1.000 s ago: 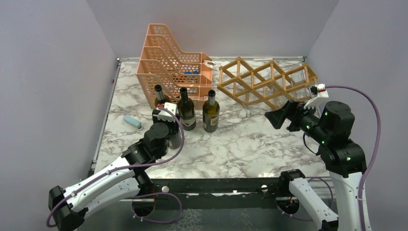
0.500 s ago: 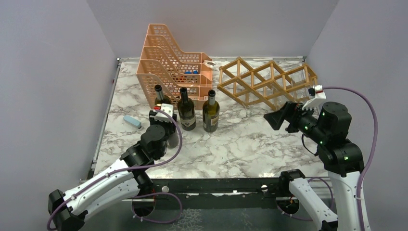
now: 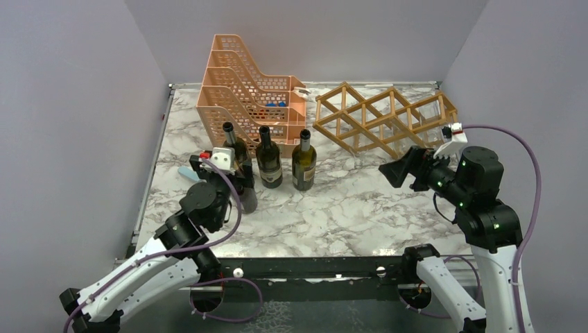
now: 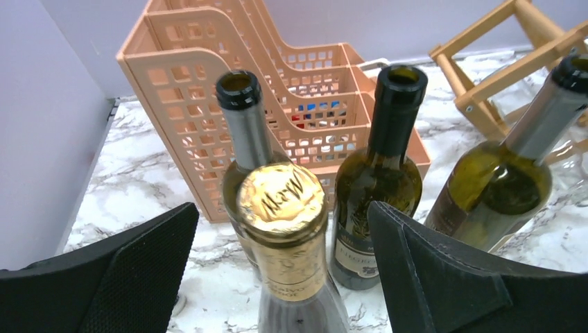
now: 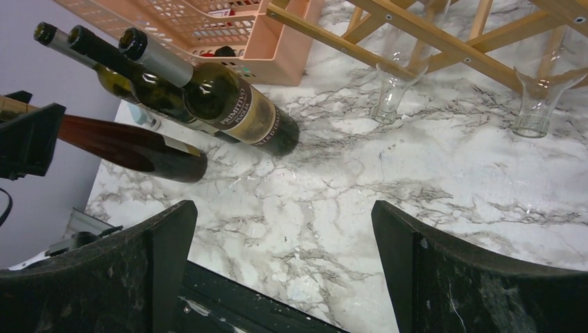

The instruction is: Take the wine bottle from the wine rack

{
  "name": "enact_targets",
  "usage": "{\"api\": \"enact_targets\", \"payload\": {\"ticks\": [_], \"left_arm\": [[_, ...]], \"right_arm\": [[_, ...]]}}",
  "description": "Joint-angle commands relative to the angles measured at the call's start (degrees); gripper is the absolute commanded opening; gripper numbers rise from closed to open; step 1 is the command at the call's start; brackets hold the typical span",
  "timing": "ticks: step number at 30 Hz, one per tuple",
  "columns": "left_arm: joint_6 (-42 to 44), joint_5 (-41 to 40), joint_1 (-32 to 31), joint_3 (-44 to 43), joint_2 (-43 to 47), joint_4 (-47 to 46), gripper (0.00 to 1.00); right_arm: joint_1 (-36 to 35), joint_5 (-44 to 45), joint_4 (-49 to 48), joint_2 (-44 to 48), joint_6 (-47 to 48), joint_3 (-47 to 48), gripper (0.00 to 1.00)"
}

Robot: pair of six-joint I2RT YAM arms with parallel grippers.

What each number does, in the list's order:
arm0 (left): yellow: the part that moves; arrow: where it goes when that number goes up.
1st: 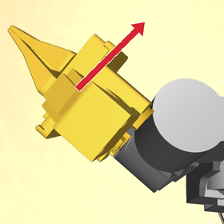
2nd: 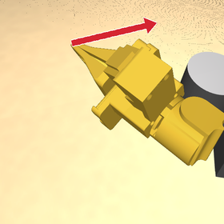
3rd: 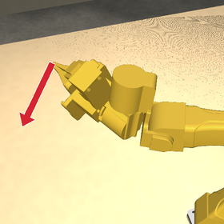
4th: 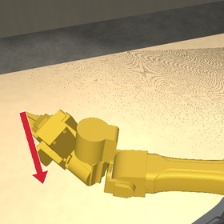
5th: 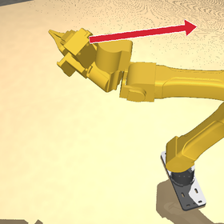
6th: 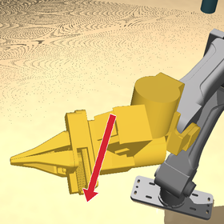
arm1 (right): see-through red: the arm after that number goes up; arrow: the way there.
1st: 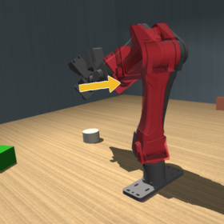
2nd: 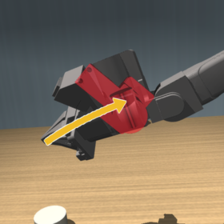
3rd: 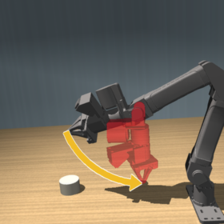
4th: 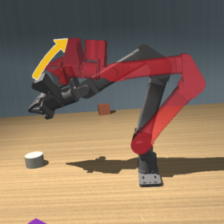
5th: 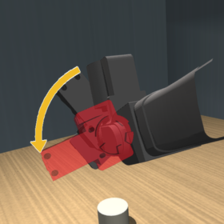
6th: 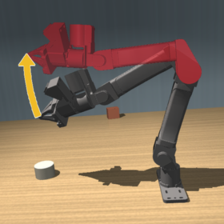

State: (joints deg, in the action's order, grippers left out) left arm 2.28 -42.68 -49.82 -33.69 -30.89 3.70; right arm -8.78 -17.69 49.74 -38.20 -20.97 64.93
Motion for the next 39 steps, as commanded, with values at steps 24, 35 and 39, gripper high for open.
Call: {"api": "enact_targets", "payload": {"ticks": [24, 35, 39], "left_arm": [[14.81, 24.48, 0.32, -26.8, -15.26, -17.46, 0.99], [21.73, 23.84, 0.33, -18.15, -13.06, -26.82, 0.99], [23.07, 23.49, 0.73, -15.25, -9.45, -27.97, 0.98]], "right_arm": [[0.04, -0.56, -16.98, -5.02, -2.39, -16.87, 0.98], [0.04, 6.59, -32.56, -12.61, 0.1, -24.31, 0.92], [0.01, 7.25, -39.89, -15.59, -1.87, -26.36, 0.91]]}}
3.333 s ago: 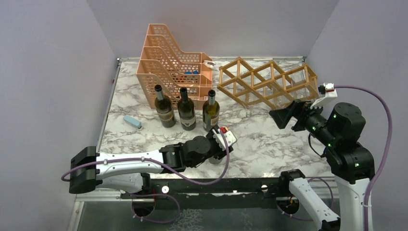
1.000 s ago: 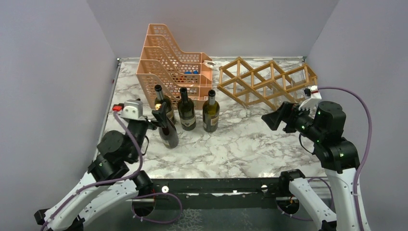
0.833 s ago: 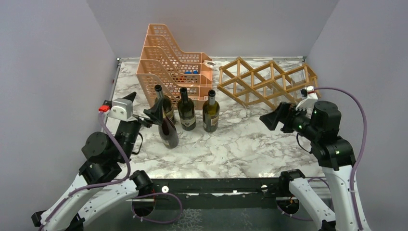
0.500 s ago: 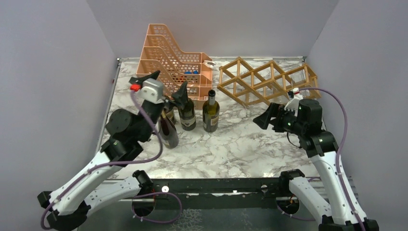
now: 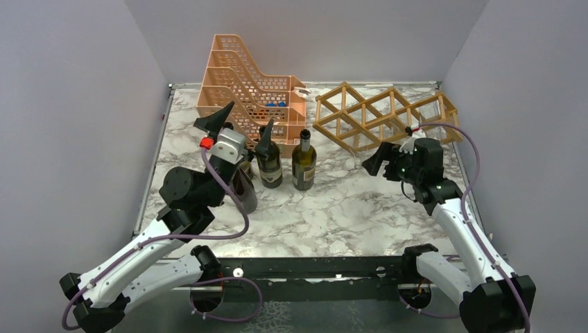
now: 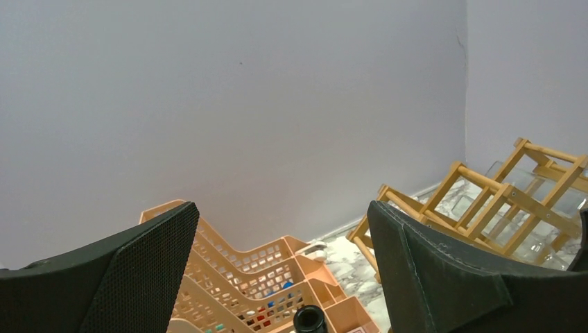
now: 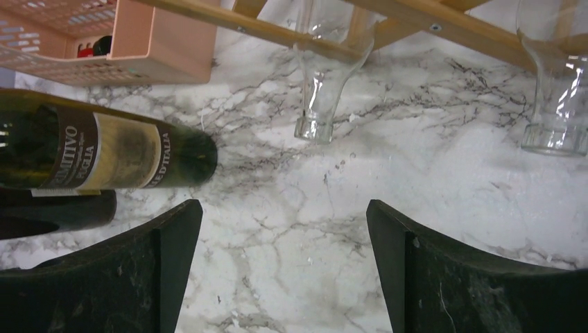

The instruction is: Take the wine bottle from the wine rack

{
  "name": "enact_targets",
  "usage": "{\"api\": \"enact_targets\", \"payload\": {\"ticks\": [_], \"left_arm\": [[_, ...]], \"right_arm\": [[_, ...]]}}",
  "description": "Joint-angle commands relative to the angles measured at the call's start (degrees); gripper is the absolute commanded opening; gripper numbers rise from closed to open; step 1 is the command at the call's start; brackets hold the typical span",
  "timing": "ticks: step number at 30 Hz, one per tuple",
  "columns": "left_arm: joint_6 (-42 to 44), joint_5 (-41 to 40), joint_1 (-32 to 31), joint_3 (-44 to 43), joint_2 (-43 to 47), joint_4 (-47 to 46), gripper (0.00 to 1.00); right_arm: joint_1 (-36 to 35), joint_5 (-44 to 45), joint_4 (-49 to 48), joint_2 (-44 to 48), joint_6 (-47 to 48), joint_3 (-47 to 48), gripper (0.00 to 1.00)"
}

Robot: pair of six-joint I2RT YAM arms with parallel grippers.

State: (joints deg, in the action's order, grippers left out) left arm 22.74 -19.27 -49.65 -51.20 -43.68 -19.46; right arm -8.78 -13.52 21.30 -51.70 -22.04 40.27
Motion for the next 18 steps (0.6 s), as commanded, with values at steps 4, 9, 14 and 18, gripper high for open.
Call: {"api": "enact_targets", "payload": {"ticks": [4, 9, 14, 18], "left_arm": [[4.56, -1.32, 0.98, 5.9, 7.65, -7.03, 0.98], [5.66, -5.53, 2.06, 12.43, 13.16, -13.52, 0.97], [6.69, -7.01, 2.22, 17.41, 18.53, -19.53, 0.96], [7.21, -7.01, 2.29, 17.59, 18.28, -19.96, 0.96]], "right_arm": [[0.0, 3.37, -17.33, -7.5, -2.59, -2.57, 0.9], [-0.19, 5.41, -18.52, -14.76, -2.5, 0.76, 0.87], [-0.19, 4.67, -17.91, -19.63, -1.43, 3.68, 0.87], [-0.34, 4.51, -20.21, -19.11, -1.31, 2.44, 0.86]]}}
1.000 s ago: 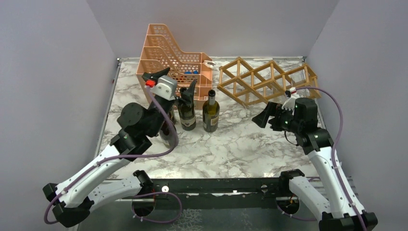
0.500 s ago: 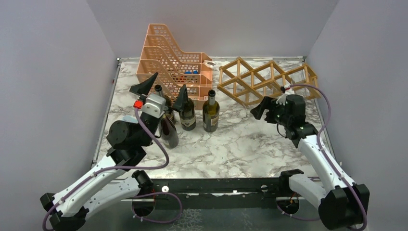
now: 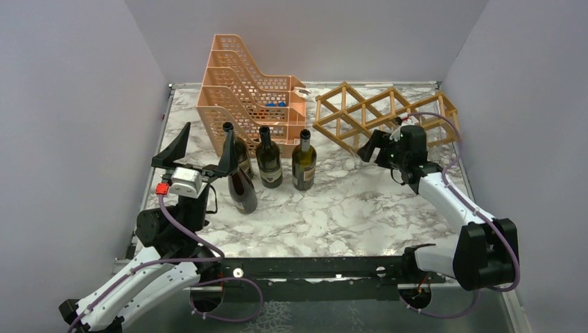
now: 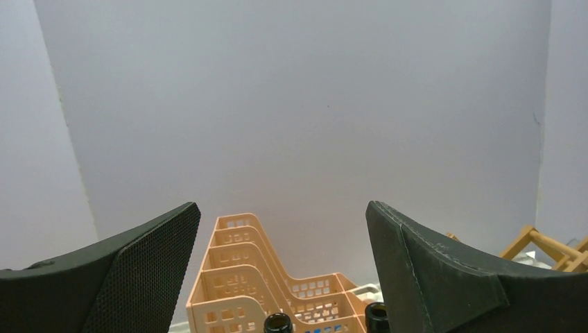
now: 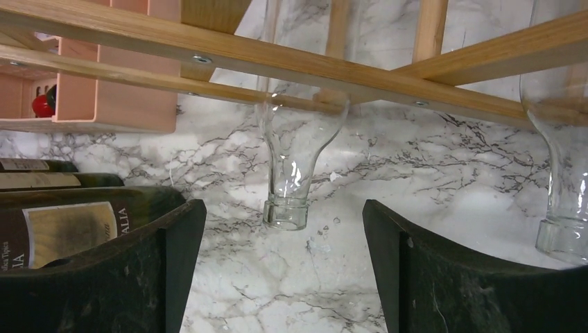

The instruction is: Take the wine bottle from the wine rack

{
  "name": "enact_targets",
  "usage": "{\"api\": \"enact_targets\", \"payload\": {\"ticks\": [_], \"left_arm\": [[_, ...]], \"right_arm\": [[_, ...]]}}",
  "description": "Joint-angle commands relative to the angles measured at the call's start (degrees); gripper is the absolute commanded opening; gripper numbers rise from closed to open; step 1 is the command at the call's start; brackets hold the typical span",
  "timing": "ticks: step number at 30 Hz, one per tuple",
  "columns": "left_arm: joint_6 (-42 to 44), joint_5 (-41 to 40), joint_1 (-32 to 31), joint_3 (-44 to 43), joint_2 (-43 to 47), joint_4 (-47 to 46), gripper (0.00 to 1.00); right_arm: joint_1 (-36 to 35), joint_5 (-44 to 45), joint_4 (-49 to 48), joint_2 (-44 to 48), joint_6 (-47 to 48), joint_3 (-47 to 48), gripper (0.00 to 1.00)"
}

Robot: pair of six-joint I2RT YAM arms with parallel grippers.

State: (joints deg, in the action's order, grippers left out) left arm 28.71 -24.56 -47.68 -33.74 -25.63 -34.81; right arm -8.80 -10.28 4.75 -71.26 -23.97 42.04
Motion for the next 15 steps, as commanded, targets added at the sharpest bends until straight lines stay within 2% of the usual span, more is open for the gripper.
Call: {"api": "enact_targets", "payload": {"ticks": [1, 4, 7, 10, 15], "left_arm": [[1.04, -1.38, 0.38, 0.08, 0.08, -4.63, 0.96], [0.91, -0.68, 0.39, 0.46, -0.17, -4.66, 0.96], [0.93, -0.77, 0.32, 0.51, -0.23, -4.71, 0.96], [1.0, -0.84, 0.38, 0.6, -0.65, -4.65, 0.96], [0.11, -0.14, 0.31, 0.6, -0.76, -4.59, 0.96]], "right_arm": [[-0.34, 1.92, -3.46, 1.02, 0.89, 0.72, 0.86], [-0.34, 5.86, -0.85, 3.93, 2.29, 1.72, 0.86], [-0.34, 13.52, 2.31, 9.08, 4.0, 2.51, 0.86], [-0.19, 23.13, 4.02, 15.66, 7.03, 1.61, 0.9], [0.67, 33.24, 7.32, 21.78, 7.59, 0.07, 0.96]]}}
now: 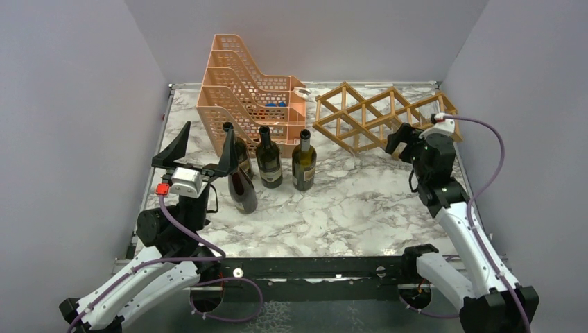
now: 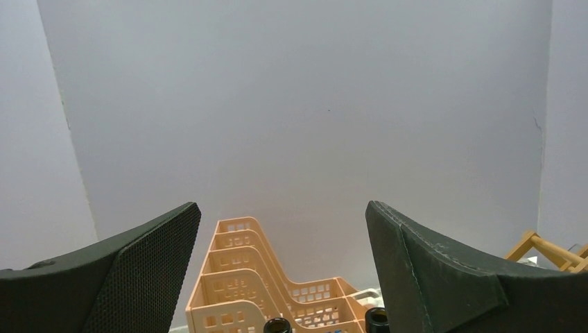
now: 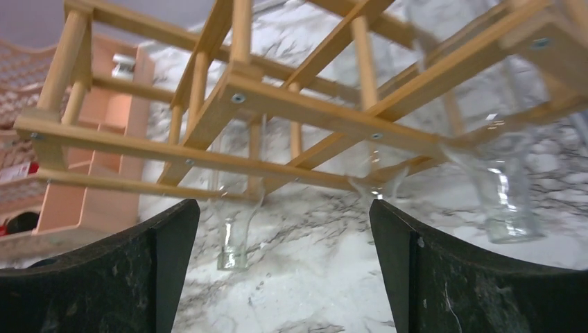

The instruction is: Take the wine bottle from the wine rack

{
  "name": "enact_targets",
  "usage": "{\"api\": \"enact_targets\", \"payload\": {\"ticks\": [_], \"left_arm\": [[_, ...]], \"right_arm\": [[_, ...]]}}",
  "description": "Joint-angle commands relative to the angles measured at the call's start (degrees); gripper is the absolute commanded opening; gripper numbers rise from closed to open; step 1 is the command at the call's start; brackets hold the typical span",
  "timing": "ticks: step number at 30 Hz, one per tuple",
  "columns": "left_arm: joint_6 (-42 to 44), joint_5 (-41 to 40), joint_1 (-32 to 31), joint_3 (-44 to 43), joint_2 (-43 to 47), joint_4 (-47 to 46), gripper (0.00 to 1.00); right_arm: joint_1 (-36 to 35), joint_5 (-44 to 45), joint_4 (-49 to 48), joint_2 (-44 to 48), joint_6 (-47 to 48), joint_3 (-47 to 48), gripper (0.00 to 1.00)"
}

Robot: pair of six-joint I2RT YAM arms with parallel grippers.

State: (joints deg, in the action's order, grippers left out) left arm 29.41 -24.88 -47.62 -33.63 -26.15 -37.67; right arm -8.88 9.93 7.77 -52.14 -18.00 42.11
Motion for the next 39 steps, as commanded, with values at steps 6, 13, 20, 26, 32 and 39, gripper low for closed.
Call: {"api": "enact_targets", "payload": {"ticks": [6, 13, 20, 26, 32, 39], "left_arm": [[-1.07, 0.14, 0.3, 0.58, -0.01, -1.77, 0.96], [-1.06, 0.26, 0.27, 0.66, -0.02, -1.79, 0.96], [-1.19, 0.37, 0.25, 0.76, -0.56, -1.78, 0.95], [-1.37, 0.55, 0.27, 0.89, -1.16, -1.78, 0.95], [-1.46, 0.63, 0.25, 0.93, -1.31, -1.74, 0.95], [-1.39, 0.66, 0.26, 1.02, -1.77, -1.79, 0.95]], "right_arm": [[1.85, 1.78, 0.95, -1.27, 3.99, 2.17, 0.94], [1.77, -14.71, -7.12, -8.86, 1.62, 0.76, 0.8], [1.0, -17.73, -18.21, -14.39, -2.55, -3.71, 0.63], [0.4, -16.52, -25.61, -18.41, -2.5, -5.79, 0.58], [-1.87, -12.89, -33.7, -24.38, -2.56, -6.02, 0.54], [-3.72, -9.34, -39.29, -31.98, -3.33, -3.48, 0.54]]}}
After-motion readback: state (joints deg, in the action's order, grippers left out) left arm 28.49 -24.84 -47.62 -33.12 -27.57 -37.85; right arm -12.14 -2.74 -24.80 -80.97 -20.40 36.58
